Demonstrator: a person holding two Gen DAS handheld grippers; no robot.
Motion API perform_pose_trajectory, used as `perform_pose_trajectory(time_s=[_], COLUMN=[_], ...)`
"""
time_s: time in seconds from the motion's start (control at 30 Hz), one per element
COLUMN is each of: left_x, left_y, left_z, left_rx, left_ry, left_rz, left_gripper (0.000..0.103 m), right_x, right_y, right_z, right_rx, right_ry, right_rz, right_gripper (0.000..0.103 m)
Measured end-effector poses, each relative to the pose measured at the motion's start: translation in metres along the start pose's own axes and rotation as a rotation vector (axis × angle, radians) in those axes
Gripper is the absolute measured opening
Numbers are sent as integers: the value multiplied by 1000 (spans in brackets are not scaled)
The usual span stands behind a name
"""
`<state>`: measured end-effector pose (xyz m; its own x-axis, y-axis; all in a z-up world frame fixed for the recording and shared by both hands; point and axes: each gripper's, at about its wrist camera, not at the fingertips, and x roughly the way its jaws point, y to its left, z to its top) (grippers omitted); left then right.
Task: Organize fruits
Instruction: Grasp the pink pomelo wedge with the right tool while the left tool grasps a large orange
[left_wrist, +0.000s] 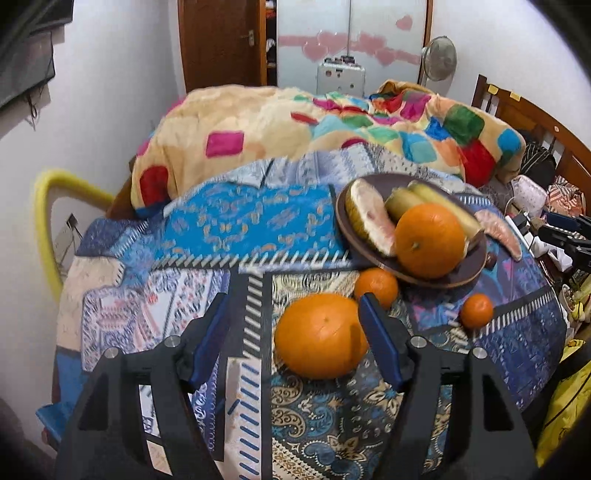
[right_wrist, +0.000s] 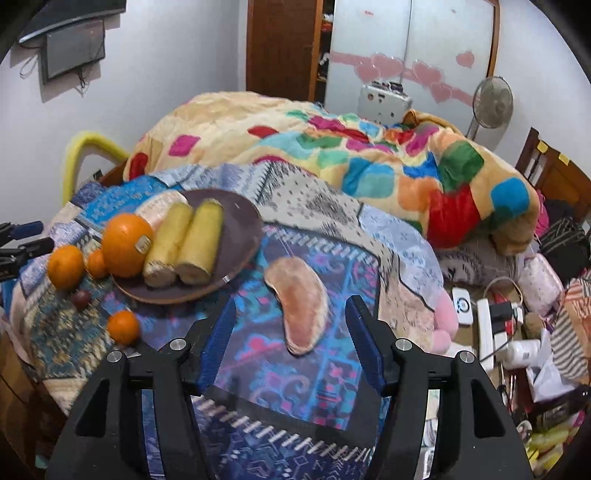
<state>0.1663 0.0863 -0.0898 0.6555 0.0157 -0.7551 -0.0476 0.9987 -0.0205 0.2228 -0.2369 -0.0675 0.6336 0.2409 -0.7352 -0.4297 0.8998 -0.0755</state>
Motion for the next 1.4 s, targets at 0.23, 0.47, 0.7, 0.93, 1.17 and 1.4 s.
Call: perform_pose_trajectory(time_s=[0.23,0.47,0.7,0.93,1.17,1.4], left_x=[14,31,40,44,42,30], left_y=[-6,-16,-11,-9,-12,-12], left_z=[-6,-8,-13,-14,-14,-5], left_rx=[-9,26,13,4,10,1], left_ry=[12,33,51,52,43,2], left_rz=[-29,-36,-55,-83,-65,-57], left_gripper=[81,81,81,67,66,66], right_x=[28,58,75,80,78,61], right_y=[-12,-14,-13,-11,-12,-17], right_z=[-12,-12,-7,-3,-4,-4], right_rx=[15,25,22,18,46,80], right_ry=[64,116,125,123,113,64], right_rz=[-17,-4,0,11,6,18], right_gripper=[58,58,58,43,40,40])
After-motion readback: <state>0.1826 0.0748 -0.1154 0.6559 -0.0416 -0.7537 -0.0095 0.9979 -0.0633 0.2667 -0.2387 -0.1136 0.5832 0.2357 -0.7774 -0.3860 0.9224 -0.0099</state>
